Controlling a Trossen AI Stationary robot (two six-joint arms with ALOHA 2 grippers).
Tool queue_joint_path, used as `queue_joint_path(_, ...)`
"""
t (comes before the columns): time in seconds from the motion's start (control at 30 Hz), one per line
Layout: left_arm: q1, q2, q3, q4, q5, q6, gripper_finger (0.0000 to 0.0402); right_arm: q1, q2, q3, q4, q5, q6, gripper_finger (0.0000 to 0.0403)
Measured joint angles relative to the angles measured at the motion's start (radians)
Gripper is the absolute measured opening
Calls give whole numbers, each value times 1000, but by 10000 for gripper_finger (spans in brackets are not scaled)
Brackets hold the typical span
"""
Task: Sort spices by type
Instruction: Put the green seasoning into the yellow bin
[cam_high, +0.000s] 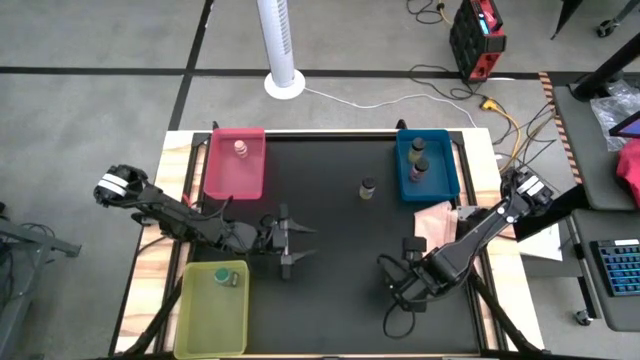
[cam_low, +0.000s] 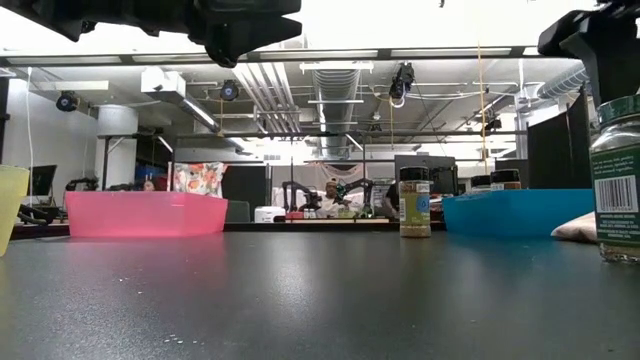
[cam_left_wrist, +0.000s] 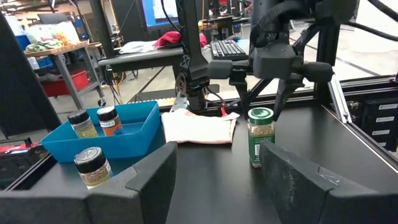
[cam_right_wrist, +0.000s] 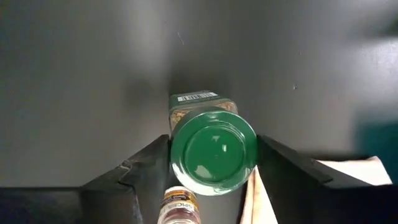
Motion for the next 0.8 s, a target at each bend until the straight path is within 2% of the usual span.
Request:
queue_joint_path(0.23,0,0,0,-8,0,0,212,-9,45,-7,2,-9,-25,257)
queue_joint_path(0.3,0,0,0,-8,0,0,212,-15,50,-5,0,-26,-26,249)
queue_joint_path(0.43,0,0,0,-9,0,0,212,-29,37,10,-5,-77,-27,195)
queue_joint_path(0.6,0,0,0,-23,1,-24,212,-32,10,57,-21,-78,-46,196)
queue_joint_path(0.67,0,1,0,-27,16,-57,212,-31,0,100,-24,-2,-51,196)
queue_joint_path(0.8,0,1,0,-38,118,-68,222,-44,-3,200,26,231,-103,196)
